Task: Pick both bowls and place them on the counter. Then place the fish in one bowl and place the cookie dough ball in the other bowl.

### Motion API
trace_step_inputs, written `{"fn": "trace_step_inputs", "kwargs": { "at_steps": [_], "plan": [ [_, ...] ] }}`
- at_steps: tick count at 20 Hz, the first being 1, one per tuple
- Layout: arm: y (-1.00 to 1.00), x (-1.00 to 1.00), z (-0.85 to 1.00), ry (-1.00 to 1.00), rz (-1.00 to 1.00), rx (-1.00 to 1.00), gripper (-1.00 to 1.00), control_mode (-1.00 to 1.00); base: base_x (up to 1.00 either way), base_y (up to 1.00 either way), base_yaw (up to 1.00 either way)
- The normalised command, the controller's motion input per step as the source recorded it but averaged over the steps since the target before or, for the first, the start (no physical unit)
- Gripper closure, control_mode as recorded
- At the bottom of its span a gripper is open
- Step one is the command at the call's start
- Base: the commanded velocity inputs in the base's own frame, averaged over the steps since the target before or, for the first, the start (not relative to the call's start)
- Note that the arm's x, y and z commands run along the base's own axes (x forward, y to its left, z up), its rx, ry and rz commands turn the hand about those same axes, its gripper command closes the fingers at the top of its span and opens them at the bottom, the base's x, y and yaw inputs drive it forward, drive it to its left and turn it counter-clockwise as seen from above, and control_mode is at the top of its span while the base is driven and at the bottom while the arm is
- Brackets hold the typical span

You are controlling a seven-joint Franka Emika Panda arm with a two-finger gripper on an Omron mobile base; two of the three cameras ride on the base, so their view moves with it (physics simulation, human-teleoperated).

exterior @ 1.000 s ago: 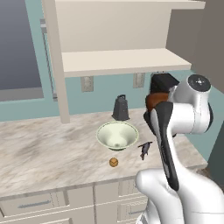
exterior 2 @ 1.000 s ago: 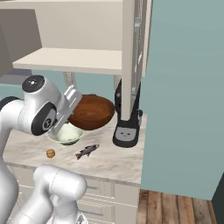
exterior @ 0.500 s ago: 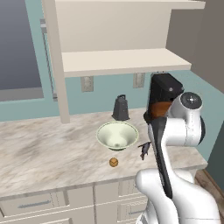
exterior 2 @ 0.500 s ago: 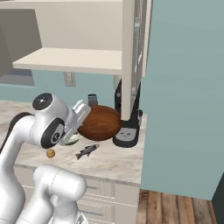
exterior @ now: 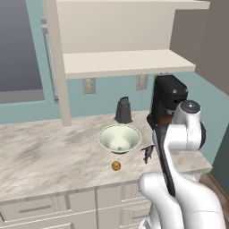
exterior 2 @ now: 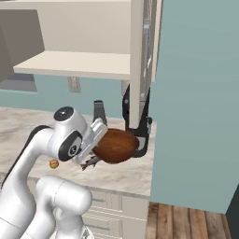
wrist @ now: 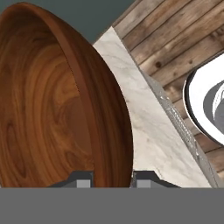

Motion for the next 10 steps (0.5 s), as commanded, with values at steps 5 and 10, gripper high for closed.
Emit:
{"fn": "trace_step_inputs", "kwargs": {
  "at_steps": [5, 10],
  "plan": [
    [-0.25, 0.12, -0.41, 0.08, 0.00, 0.00, 1.00, -1.00, 0.00, 0.00, 0.00],
    [-0.23, 0.14, -0.45, 0.00, 0.00, -0.02, 1.00, -1.00, 0.00, 0.00, 0.00]
  ]
}}
